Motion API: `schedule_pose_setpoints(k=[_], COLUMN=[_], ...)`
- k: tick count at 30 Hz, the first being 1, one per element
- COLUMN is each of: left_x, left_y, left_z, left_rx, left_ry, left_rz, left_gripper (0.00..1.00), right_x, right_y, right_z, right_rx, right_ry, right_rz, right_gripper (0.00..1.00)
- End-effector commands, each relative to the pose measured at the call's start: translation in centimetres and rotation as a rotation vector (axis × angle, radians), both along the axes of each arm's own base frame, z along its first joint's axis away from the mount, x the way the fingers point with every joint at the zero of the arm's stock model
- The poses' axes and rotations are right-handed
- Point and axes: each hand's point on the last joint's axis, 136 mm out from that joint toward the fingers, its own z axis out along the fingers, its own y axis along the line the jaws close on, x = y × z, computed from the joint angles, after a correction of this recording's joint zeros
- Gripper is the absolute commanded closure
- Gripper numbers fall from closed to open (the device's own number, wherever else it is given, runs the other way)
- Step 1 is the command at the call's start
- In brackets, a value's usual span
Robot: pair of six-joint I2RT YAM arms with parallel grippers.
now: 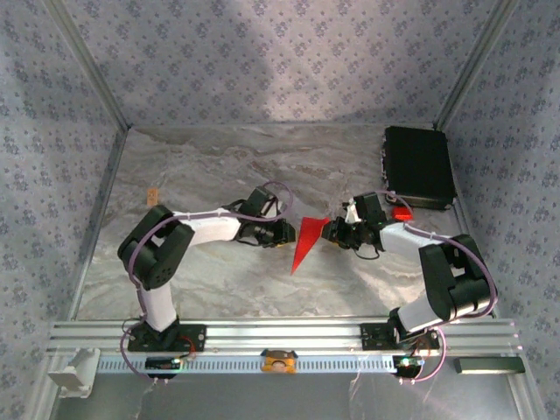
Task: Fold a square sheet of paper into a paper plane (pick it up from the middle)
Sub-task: Fold the wing for the fifth time at the center of the table, then turn over a paper plane at the center of the table.
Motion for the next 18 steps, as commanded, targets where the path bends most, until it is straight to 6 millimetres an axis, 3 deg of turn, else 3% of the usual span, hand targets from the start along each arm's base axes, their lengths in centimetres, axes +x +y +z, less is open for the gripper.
schedule_pose_setpoints(k=[1, 18], left_x=[-0.4, -1.8], left_y=[-0.4, -1.8], left_z=[-0.5, -2.2], left_rx=[0.023, 0.009], left_ry=[0.025, 0.091], left_rz=[-0.048, -0.134], left_gripper=[0.80, 0.80], right_x=[-0.4, -1.5], right_y=[0.2, 1.6], right_z=[-0.1, -1.8], right_rx=[0.018, 0.029], right_ry=[0.018, 0.084], right_rz=[0.005, 0.057], right_gripper=[0.72, 0.73])
